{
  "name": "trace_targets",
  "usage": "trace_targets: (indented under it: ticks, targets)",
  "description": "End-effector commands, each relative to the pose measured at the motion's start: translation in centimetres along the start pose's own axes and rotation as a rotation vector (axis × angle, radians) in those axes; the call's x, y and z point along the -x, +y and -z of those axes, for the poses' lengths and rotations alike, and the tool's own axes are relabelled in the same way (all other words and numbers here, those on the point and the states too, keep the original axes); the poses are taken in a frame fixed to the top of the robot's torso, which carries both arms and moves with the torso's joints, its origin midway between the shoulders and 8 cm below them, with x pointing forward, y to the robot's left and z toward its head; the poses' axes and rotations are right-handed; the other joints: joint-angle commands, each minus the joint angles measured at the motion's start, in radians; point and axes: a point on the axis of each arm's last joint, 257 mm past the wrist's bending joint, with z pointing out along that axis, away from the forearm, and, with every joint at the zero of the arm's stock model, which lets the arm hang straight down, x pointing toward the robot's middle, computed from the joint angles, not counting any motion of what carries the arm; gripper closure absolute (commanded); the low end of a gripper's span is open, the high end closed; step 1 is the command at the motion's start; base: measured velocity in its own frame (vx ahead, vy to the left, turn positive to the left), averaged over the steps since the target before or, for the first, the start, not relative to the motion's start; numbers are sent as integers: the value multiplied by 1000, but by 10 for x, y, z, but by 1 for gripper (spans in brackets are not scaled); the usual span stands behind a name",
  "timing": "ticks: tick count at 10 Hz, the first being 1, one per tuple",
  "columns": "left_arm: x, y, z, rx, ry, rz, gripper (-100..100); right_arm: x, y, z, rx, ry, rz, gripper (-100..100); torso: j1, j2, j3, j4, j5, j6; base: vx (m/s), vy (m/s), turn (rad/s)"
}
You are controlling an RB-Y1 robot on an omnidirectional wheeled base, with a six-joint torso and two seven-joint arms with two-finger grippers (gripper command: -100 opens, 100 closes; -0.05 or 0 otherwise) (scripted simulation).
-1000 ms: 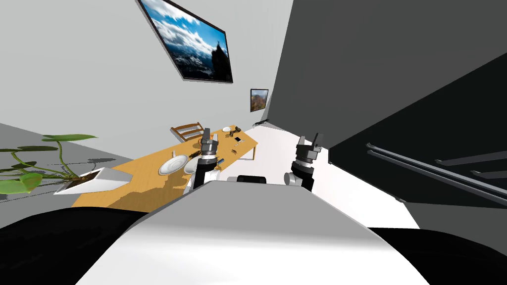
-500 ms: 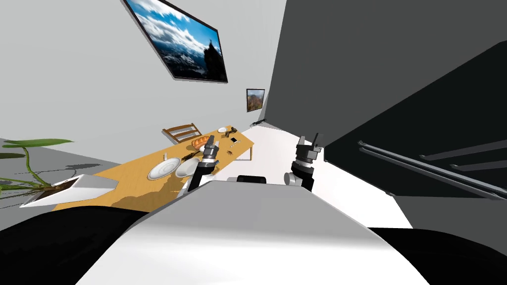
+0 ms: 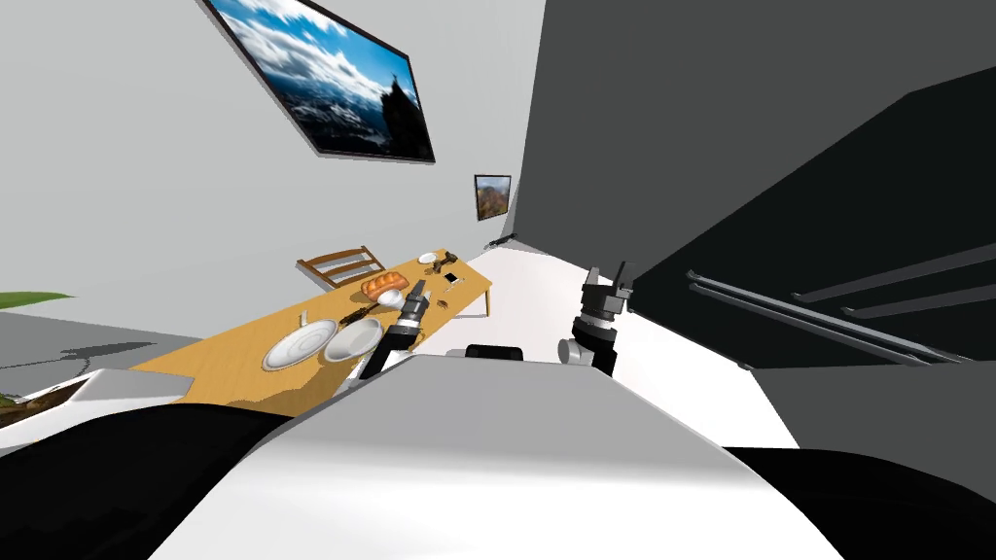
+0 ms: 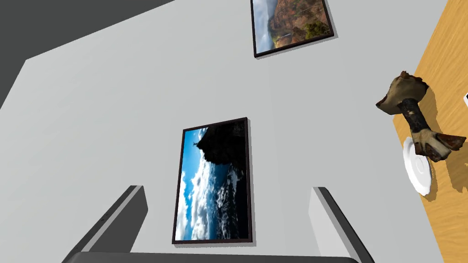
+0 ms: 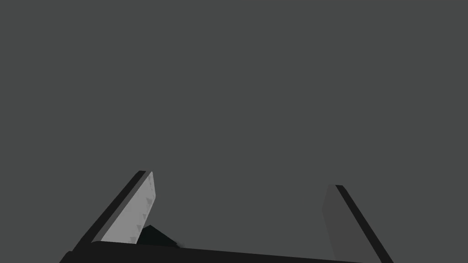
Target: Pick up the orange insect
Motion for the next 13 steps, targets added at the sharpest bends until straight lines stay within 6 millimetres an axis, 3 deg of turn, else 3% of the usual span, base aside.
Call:
trace_targets:
  ticks: [1,6,7,9,10,12,13]
  targets:
    - [1,19,3,45,10,-1,-100,0,0,0,0,0,0,0,0,0,0,0,0,0,49,-55,-35]
    - [16,133,61,389,78,23,-100,0,0,0,0,0,0,0,2,-1,-1,0,0,0,74,-51,-178]
    - [16,133,61,389,77,25,-100,0,0,0,0,0,0,0,2,-2,-1,0,1,0,69,-21,-70]
    - [23,175,95,535,98,40,-100,0,0,0,0,0,0,0,3,0,0,0,1,0,64,-25,-187]
    - [23,175,95,535,98,40,-100,0,0,0,0,0,0,0,3,0,0,0,1,0,54,-8,-86]
    - [31,211,133,678,114,57,-100,0,0,0,0,0,0,0,4,0,0,0,1,0,75,4,-213]
    - [31,211,133,681,115,57,-100,0,0,0,0,0,0,0,5,-1,-1,0,1,0,65,21,-76]
